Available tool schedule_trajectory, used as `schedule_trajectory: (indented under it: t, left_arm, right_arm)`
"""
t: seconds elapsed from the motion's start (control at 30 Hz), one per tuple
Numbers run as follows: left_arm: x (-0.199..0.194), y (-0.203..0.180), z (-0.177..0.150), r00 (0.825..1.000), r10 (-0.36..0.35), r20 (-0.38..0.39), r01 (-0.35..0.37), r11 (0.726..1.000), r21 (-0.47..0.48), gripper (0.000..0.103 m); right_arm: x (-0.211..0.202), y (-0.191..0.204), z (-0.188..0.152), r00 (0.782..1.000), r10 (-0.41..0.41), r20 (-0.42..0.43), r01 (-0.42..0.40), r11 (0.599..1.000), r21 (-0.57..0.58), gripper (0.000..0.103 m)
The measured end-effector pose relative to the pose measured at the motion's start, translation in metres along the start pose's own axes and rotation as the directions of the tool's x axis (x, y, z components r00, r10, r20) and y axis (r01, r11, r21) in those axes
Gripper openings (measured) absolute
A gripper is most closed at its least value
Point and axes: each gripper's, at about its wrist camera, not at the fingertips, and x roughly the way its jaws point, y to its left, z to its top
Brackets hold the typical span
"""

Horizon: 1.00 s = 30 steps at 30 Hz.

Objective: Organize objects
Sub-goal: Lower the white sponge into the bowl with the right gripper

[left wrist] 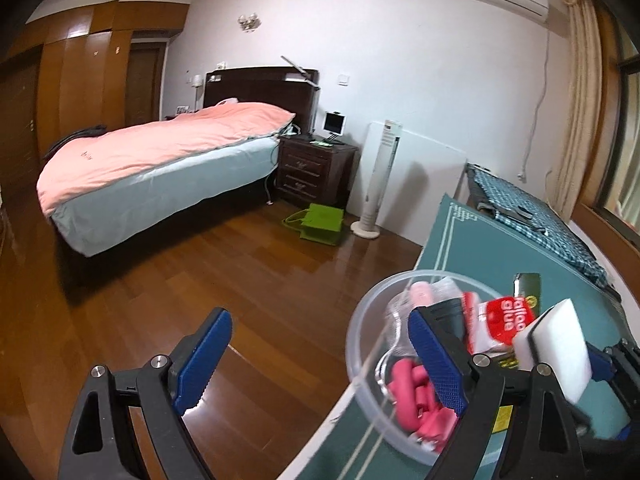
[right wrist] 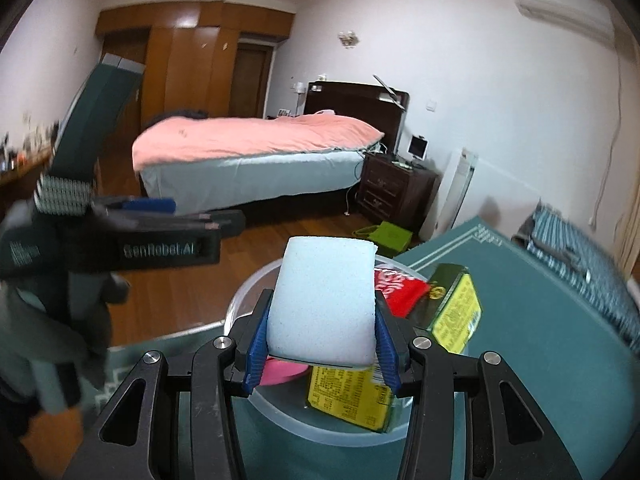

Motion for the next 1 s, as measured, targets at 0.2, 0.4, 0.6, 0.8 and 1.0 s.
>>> schedule_trajectory:
  t: [0.2, 0.4, 0.6, 0.8, 1.0]
  left_arm:
    - [0.003, 0.007, -0.006, 1.000, 0.013, -0.020, -0.013, 1.000, -0.019, 0.092]
    - [0.003, 0.001, -0.014, 1.000, 0.009, -0.026, -0.009, 1.000, 0.005, 0.092]
    - [-0.005, -0.015, -0.018, 1.000, -0.010, -0.016, 0.011, 0.998, 0.059, 0.092]
    - [-0.009, -0.013, -0.019, 1.000, -0.012, -0.006, 0.013, 0.997, 0.081, 0.092]
    - [-0.004, -0.006, -0.018, 1.000, -0.002, -0.016, 0.003, 0.998, 0.060, 0.092]
  right_arm:
    - [0.003, 0.001, 0.008, 1.000, 0.007, 0.011, -0.008, 1.000, 0.016, 0.047]
    - [0.025, -0.049, 0.044, 1.000, 0.005, -0.015, -0.003, 0.992, 0.123, 0.047]
    - [0.062, -0.093, 0.070, 0.995, 0.060, -0.077, -0.041, 0.974, 0.222, 0.047]
    - [0.063, -0.098, 0.063, 0.990, 0.110, -0.083, -0.085, 0.961, 0.264, 0.047]
    - [0.045, -0.074, 0.050, 0.991, 0.107, -0.080, -0.087, 0.973, 0.215, 0.048]
